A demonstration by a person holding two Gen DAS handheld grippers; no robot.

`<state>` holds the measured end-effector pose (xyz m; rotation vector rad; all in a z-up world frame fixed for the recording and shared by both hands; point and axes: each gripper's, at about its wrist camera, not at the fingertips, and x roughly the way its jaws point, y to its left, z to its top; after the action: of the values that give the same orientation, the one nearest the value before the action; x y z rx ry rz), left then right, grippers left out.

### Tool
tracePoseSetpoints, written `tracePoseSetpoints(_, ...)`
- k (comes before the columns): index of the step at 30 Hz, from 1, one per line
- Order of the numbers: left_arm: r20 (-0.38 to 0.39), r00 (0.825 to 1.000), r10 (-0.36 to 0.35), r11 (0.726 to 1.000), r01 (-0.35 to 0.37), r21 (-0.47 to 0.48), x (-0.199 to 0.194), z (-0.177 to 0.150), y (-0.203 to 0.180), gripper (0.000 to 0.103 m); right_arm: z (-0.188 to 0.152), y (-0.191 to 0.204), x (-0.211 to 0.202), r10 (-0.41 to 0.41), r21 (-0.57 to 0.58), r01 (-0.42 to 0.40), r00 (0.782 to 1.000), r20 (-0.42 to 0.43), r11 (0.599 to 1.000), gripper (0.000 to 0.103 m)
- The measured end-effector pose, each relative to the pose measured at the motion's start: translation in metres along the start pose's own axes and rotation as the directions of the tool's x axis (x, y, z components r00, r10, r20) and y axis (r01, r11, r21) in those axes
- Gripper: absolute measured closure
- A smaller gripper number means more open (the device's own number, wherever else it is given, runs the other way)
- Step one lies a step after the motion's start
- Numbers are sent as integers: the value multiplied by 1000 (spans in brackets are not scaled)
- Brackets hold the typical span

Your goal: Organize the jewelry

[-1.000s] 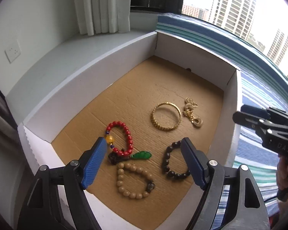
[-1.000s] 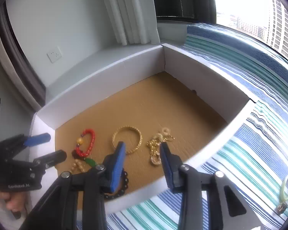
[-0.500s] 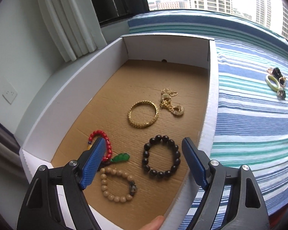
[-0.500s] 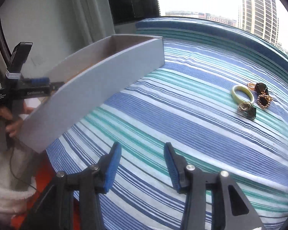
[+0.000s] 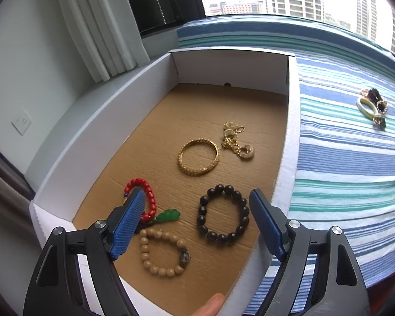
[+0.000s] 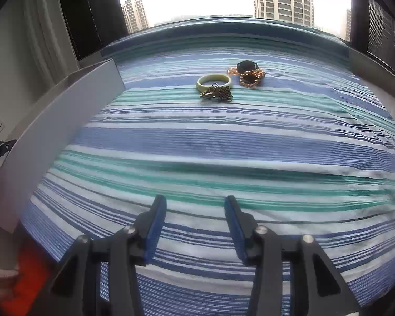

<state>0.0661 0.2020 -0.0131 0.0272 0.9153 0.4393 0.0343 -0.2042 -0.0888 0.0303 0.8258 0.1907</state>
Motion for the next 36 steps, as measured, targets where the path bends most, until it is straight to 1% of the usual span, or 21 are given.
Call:
tracePoseSetpoints(1, 7, 1000, 4, 1000, -4, -19, -2, 2, 3, 17, -2, -2, 0, -1, 6, 1, 1000, -2, 1000, 56)
tracePoseSetpoints(3, 59, 998, 27, 998, -24, -52, -16, 3, 2, 13, -5, -6, -1, -3, 16, 3, 1000, -2, 1000, 56)
tracePoseSetpoints(5, 136, 989, 49, 998, -42, -56, -33, 7, -3, 9, -9, -8, -5, -19, 21, 19, 1000, -1, 1000, 48)
tracePoseSetpoints(6, 171, 984, 40, 998, -33, -47, -44, 8, -9, 6, -10, -11, -6, -31, 25, 31, 1000, 1, 999, 42)
tracePoseSetpoints(7, 199, 980, 13, 999, -7, -31, -54, 10, -16, 4, -12, -13, -8, -45, 32, 45, 999, 8, 999, 41)
tracePoseSetpoints(8, 218, 975, -30, 999, 33, -9, -62, 11, -25, 3, -12, -16, -9, -57, 37, 56, 998, 14, 998, 41)
tracePoseSetpoints(10, 228, 964, -136, 991, 131, 37, -74, 13, -42, 2, -15, -21, -12, -74, 45, 73, 997, 21, 996, 41)
tracePoseSetpoints(12, 195, 944, -265, 963, 250, 98, -77, 13, -65, 1, -19, -26, -14, -82, 59, 80, 996, 25, 995, 41)
tracePoseSetpoints(14, 123, 909, -398, 913, 379, 148, -73, 11, -91, 1, -22, -30, -15, -86, 71, 84, 996, 25, 994, 41)
tracePoseSetpoints(15, 83, 893, -443, 891, 428, 153, -68, 9, -102, 1, -25, -32, -15, -87, 76, 85, 996, 23, 993, 41)
tracePoseSetpoints(17, 7, 865, -501, 855, 494, 161, -55, 4, -124, 1, -29, -35, -14, -85, 82, 83, 996, 18, 993, 41)
tracePoseSetpoints(18, -29, 858, -513, 843, 510, 169, -48, 2, -137, 1, -31, -36, -15, -87, 85, 85, 996, 17, 993, 41)
tracePoseSetpoints(19, -56, 854, -517, 837, 518, 177, -40, 0, -146, 1, -32, -37, -15, -88, 88, 86, 996, 17, 992, 41)
tracePoseSetpoints(20, -83, 852, -517, 832, 523, 184, -32, -2, -156, 1, -34, -39, -16, -88, 92, 86, 996, 17, 992, 41)
tracePoseSetpoints(23, -145, 850, -506, 828, 526, 193, -10, -8, -179, 2, -37, -46, -21, -95, 108, 92, 995, 27, 990, 41)
tracePoseSetpoints(27, -184, 866, -464, 844, 496, 206, 6, -20, -200, 2, -42, -56, -25, -112, 136, 106, 993, 37, 985, 41)
tracePoseSetpoints(32, -187, 882, -433, 852, 468, 236, 9, -24, -218, 2, -44, -66, -23, -113, 168, 106, 993, 32, 980, 41)
tracePoseSetpoints(36, -187, 870, -456, 851, 488, 194, 14, -22, -224, 2, -34, -68, -18, -101, 162, 98, 995, 11, 982, 41)
